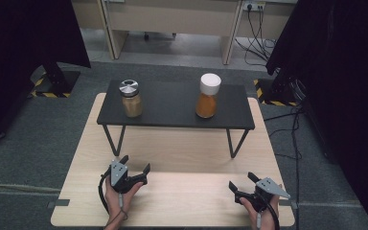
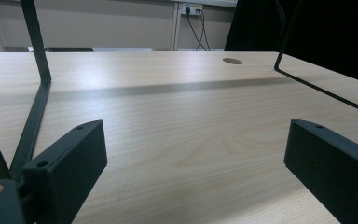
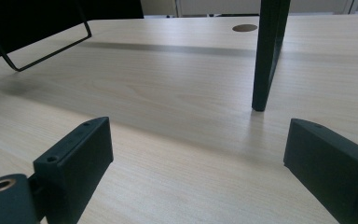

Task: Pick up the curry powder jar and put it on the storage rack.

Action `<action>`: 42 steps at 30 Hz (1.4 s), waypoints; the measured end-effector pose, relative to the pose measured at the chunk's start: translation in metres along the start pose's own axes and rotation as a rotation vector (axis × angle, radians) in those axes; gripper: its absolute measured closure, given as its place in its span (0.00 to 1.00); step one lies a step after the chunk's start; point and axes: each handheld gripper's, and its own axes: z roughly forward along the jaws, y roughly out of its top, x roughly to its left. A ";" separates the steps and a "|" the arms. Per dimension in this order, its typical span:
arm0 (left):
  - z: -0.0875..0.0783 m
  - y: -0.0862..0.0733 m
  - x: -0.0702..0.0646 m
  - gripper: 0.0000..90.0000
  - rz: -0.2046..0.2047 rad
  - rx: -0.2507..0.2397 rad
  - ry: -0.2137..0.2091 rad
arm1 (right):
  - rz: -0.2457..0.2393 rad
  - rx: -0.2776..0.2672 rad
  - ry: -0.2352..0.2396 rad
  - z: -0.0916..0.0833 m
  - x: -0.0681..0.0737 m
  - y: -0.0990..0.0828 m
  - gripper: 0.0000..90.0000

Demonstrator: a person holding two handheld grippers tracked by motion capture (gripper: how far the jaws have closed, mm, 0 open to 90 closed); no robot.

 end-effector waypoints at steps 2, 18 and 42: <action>0.000 0.000 0.000 0.05 -0.006 -0.003 -0.001 | 0.001 -0.007 -0.004 0.000 0.000 -0.003 0.09; 0.000 0.000 0.000 0.05 0.002 0.003 0.002 | -0.017 -0.016 0.002 0.003 0.001 -0.015 0.08; 0.000 0.001 -0.001 0.05 0.006 0.004 0.002 | -0.090 0.026 -0.017 0.006 0.011 -0.008 0.08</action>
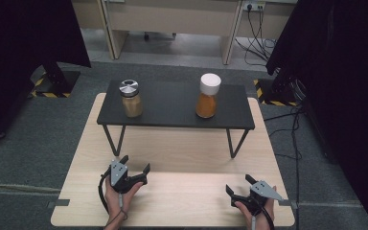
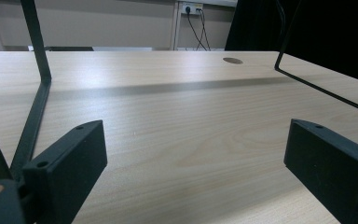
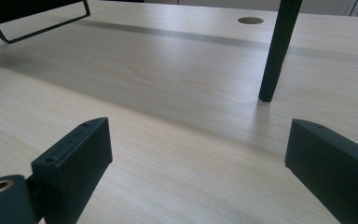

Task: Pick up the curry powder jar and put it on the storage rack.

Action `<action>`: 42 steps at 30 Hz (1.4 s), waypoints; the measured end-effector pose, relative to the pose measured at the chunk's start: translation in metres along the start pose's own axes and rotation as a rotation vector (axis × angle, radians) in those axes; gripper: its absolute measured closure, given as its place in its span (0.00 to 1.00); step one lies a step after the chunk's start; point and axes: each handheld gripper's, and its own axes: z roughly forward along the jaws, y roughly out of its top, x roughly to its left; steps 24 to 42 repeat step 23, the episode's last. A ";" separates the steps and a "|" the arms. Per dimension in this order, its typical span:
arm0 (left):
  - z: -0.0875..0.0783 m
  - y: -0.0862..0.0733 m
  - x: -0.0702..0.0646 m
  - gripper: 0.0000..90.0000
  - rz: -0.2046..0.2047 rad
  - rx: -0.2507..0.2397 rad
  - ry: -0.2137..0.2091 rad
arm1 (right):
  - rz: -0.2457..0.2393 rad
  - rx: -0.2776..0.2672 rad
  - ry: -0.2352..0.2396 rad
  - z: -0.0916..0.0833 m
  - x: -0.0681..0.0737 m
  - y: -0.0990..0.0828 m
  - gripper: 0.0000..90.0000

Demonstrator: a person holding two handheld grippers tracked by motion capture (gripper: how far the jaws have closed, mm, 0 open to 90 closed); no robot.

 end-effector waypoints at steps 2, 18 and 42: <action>0.000 0.000 0.000 0.05 0.001 -0.001 -0.001 | -0.009 0.003 -0.002 0.000 0.001 0.001 0.08; 0.000 -0.001 -0.001 0.05 0.013 -0.002 -0.004 | -0.022 0.016 0.009 0.002 0.001 0.003 0.11; 0.000 -0.001 -0.001 0.05 0.015 -0.005 -0.005 | -0.026 0.008 0.012 0.001 0.000 0.001 0.11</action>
